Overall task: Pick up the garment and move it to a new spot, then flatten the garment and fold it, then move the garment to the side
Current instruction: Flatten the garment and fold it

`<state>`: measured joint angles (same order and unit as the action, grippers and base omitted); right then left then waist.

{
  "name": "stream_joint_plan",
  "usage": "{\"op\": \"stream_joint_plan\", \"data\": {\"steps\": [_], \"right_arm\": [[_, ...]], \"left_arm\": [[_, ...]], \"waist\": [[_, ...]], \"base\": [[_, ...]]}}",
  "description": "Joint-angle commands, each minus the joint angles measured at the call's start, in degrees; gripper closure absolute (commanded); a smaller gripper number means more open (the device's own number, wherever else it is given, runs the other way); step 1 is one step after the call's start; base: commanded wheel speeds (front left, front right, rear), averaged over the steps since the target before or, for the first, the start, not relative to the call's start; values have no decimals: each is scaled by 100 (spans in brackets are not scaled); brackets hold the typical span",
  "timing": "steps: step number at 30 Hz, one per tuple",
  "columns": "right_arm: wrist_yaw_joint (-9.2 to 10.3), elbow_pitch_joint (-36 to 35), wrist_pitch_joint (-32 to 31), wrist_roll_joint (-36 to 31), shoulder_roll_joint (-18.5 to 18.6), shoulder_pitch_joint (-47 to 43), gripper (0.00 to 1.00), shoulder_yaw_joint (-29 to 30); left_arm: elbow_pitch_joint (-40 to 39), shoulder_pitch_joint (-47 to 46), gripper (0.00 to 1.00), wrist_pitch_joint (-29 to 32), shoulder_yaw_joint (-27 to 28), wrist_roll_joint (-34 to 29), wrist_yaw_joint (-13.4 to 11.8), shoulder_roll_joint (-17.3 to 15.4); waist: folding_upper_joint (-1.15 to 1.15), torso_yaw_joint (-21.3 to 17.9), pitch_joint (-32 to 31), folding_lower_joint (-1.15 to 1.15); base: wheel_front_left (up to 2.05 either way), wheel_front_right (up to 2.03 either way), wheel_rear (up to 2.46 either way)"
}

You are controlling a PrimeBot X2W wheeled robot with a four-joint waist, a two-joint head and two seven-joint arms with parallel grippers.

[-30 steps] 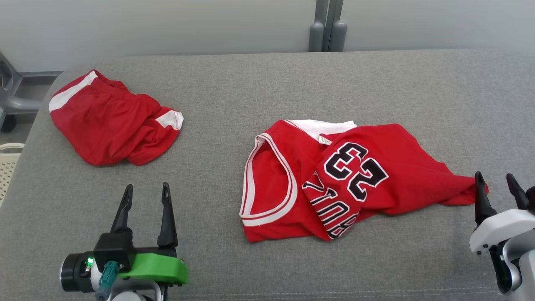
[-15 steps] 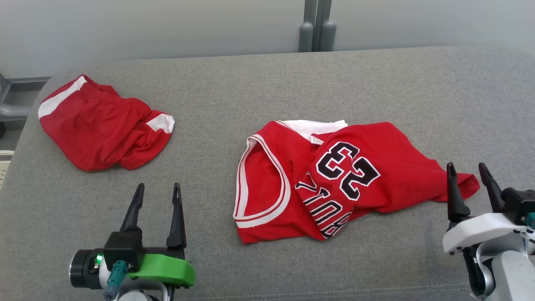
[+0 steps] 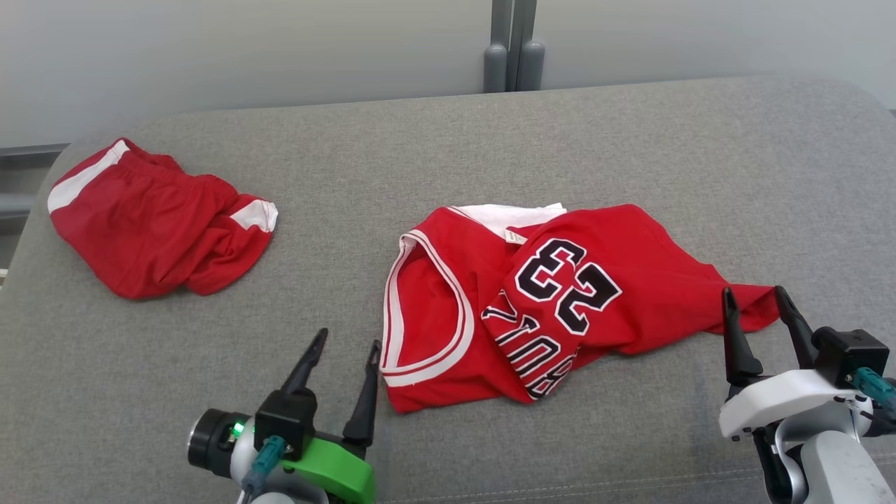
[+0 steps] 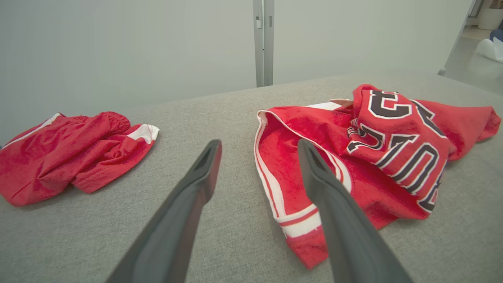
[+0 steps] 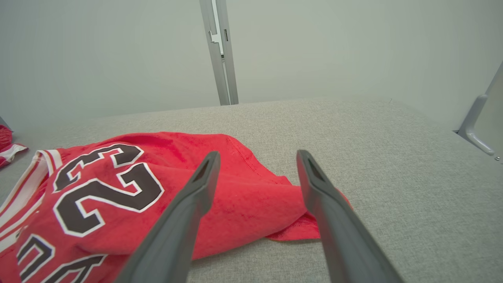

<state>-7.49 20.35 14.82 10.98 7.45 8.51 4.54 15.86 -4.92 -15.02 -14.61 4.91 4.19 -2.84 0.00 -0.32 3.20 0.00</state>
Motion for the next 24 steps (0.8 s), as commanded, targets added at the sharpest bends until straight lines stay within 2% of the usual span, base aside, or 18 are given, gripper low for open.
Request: {"op": "stream_joint_plan", "data": {"steps": [1,8,18,24], "right_arm": [[0,28,40,55,6,17,0,-28],[0,129,39,108,-10,64,0,-139],[0,186,47,142,-26,141,0,-235],[0,210,49,158,-45,208,0,-281]], "left_arm": [[127,-93,0,-14,-97,-22,70,-10],[830,-425,0,-14,-615,-96,272,-99],[1778,-1022,0,-14,-1116,95,323,-252],[2499,-1425,0,-14,-1610,436,325,-335]], "waist": [[0,-51,-10,0],[0,-246,-7,0],[0,-501,131,0],[0,-633,231,0]], "base": [[0,0,0],[0,0,0],[0,0,0],[0,0,0]]}}
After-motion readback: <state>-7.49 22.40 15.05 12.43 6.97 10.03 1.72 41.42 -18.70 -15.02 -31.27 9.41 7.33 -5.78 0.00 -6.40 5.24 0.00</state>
